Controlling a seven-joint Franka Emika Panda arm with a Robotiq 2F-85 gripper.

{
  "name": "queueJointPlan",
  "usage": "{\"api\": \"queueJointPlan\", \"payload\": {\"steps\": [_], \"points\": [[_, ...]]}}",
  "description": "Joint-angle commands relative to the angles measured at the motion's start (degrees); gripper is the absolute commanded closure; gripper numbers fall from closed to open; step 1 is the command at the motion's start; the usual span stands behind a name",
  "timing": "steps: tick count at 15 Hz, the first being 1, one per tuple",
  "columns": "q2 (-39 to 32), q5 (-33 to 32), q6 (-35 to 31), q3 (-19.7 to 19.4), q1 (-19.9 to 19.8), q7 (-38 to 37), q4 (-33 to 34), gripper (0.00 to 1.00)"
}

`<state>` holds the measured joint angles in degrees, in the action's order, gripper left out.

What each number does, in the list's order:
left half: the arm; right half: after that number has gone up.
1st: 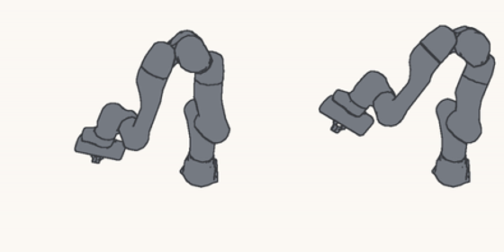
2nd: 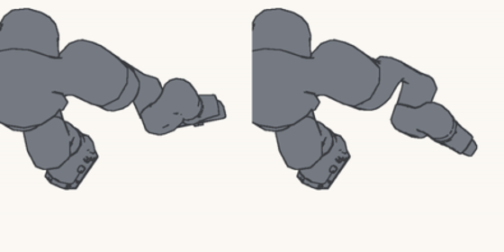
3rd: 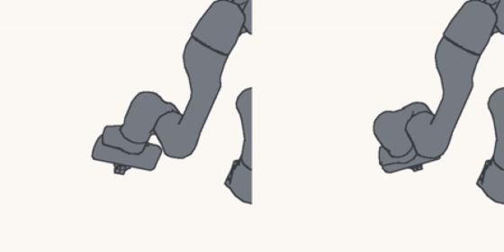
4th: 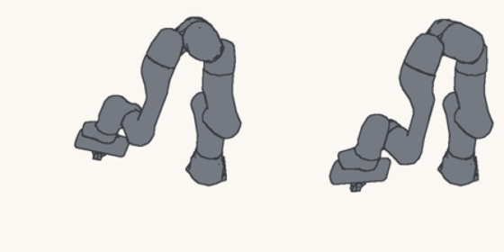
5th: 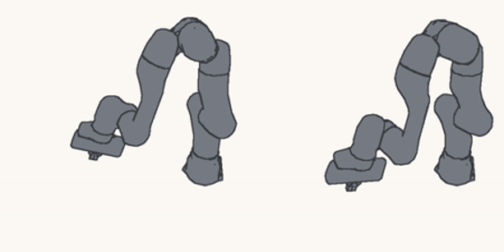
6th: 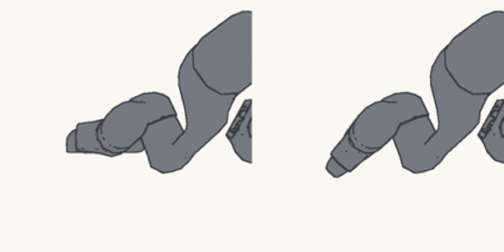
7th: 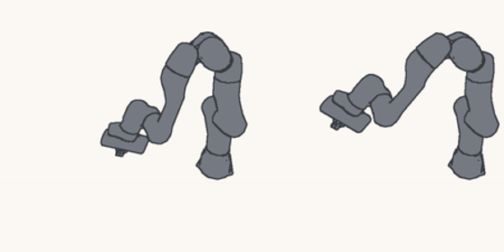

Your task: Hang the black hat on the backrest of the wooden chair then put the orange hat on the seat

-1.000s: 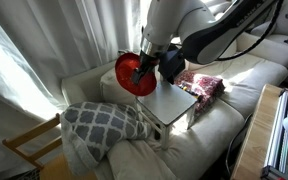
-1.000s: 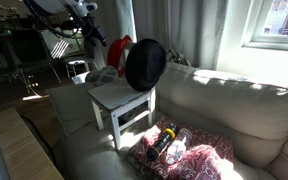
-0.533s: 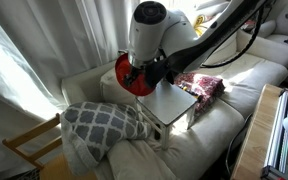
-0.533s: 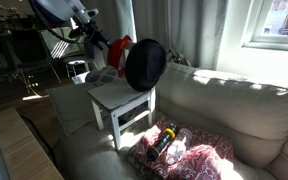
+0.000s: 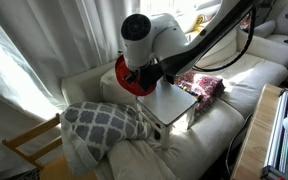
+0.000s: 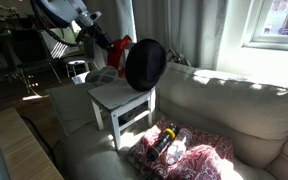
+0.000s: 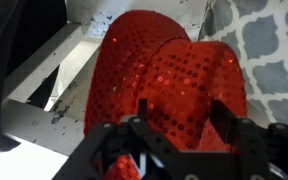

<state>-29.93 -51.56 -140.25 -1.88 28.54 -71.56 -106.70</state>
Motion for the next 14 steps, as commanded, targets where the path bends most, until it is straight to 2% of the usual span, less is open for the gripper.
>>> {"api": "queueJointPlan", "payload": {"steps": [1, 4, 6, 11, 14], "points": [[-3.1, -3.3, 3.7, 1.0, -0.1, -5.2, 3.2, 0.56], [-4.0, -3.9, 5.8, 1.7, -0.5, -6.8, 4.2, 0.84], [-3.8, -3.4, 7.0, 2.2, -0.9, -7.1, 4.3, 0.98], [0.7, -0.3, 8.5, 4.8, -3.0, -5.3, 2.0, 0.99], [5.4, 1.5, 6.6, 6.7, -4.8, -4.3, -0.9, 0.99]]}}
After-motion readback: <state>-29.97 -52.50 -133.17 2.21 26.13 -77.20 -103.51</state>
